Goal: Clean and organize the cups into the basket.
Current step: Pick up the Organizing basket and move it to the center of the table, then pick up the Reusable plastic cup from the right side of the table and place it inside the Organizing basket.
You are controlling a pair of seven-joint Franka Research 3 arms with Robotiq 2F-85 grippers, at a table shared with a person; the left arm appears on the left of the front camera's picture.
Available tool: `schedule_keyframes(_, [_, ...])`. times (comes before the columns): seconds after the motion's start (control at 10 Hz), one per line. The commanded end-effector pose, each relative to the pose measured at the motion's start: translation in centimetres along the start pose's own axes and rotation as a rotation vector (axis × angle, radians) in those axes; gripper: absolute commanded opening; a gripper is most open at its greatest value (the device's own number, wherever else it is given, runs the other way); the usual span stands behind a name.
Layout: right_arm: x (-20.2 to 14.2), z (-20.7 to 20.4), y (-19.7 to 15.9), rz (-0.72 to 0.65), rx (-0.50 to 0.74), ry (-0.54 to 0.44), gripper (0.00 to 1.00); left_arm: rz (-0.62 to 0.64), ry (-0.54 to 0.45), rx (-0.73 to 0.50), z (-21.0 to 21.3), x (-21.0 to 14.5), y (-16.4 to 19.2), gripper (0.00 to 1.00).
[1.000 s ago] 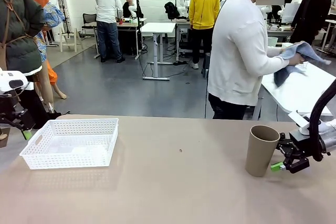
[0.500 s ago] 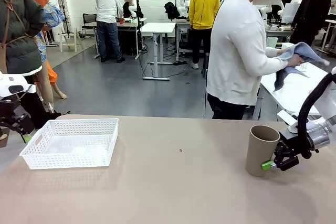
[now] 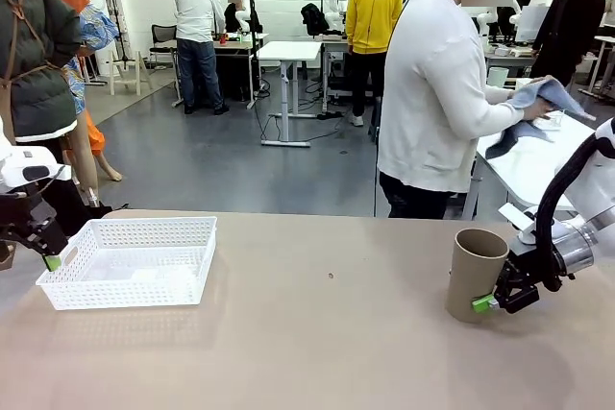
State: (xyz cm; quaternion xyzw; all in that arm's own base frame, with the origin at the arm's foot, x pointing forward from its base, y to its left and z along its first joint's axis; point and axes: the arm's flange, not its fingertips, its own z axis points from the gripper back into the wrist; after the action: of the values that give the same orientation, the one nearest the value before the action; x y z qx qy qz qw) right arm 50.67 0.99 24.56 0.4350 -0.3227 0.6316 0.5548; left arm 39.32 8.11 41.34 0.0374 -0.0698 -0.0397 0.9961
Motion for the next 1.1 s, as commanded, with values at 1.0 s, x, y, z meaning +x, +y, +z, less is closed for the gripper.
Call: schedule_keyframes(1.0, [-0.2, -0.3, -0.5, -0.011, 0.014, -0.005, 1.0, 0.027, -0.002, 0.008, -5.2, 3.5, -0.7, 1.0])
